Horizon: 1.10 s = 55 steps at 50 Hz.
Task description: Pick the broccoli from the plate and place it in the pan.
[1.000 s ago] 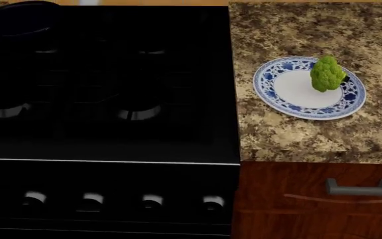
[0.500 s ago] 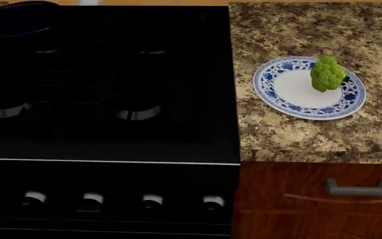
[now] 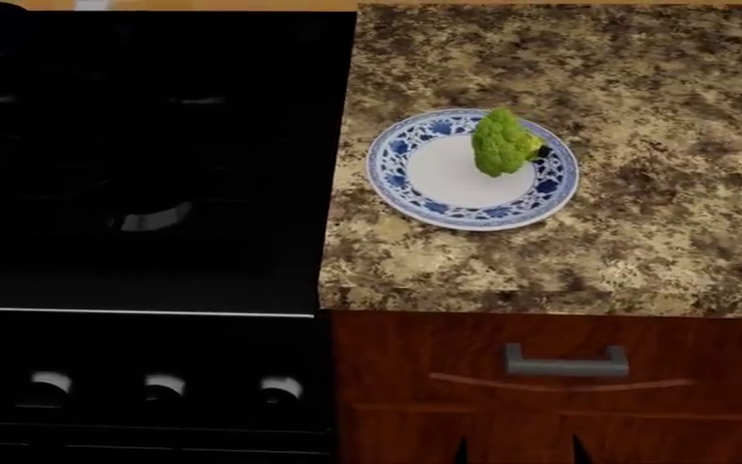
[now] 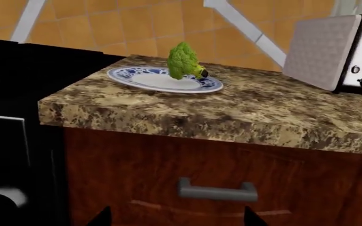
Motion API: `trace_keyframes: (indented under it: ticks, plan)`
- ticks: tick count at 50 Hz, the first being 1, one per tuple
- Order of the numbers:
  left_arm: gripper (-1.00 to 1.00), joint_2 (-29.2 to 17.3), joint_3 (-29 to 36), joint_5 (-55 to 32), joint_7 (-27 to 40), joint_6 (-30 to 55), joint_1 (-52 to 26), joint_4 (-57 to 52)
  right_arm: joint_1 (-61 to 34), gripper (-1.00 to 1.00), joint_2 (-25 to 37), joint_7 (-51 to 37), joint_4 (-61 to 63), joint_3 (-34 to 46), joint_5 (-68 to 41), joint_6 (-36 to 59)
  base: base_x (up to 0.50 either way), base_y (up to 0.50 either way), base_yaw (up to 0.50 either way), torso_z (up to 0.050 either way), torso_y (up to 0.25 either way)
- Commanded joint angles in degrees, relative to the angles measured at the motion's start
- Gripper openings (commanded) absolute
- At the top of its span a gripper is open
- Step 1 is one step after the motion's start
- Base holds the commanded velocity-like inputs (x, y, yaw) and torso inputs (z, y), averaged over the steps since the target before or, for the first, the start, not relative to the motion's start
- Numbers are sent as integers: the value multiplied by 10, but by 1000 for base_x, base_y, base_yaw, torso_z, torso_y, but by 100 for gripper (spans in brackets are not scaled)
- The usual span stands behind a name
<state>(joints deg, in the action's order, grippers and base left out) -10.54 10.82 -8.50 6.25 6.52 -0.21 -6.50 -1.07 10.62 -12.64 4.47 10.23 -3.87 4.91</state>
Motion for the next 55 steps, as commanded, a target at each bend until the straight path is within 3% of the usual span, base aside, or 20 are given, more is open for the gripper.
trace_keyframes:
  ticks: [1, 29, 33, 35, 37, 40, 44, 49, 55]
  plan:
    - [100, 3, -16, 25, 0, 15, 3, -11, -2, 100, -13, 16, 4, -13, -15, 6, 0, -500, 0, 0, 0]
    - [100, -9, -8, 14, 4, 24, 1, -19, -9, 100, -2, 6, -4, 0, -12, 2, 0, -470, 0, 0, 0]
    - [100, -33, -10, 26, 6, 59, 1, -53, -25, 100, 23, 16, 28, 18, 13, 51, 0, 0, 0, 0, 0]
    - [100, -57, -15, 29, 6, 117, 0, -107, -39, 100, 40, 30, 75, 10, -1, 108, 0, 0, 0, 0, 0]
    - [100, -80, -30, 18, 7, 230, -7, -198, -53, 100, 61, 48, 148, -2, -26, 195, 0, 0, 0, 0, 0]
    - [100, -99, -86, -65, -11, 388, -37, -345, -90, 100, 83, 55, 265, -40, -72, 336, 0, 0, 0, 0, 0]
    - [100, -127, -166, -131, -10, 533, -104, -425, -137, 100, 116, 57, 355, -41, -79, 440, 0, 0, 0, 0, 0]
    - [100, -148, -196, -188, -7, 690, -207, -517, -204, 100, 123, 64, 407, -67, -108, 521, 0, 0, 0, 0, 0]
    - [100, -208, -198, -403, 147, 740, -302, -534, -259, 100, 133, 54, 433, -72, -103, 555, 0, 0, 0, 0, 0]
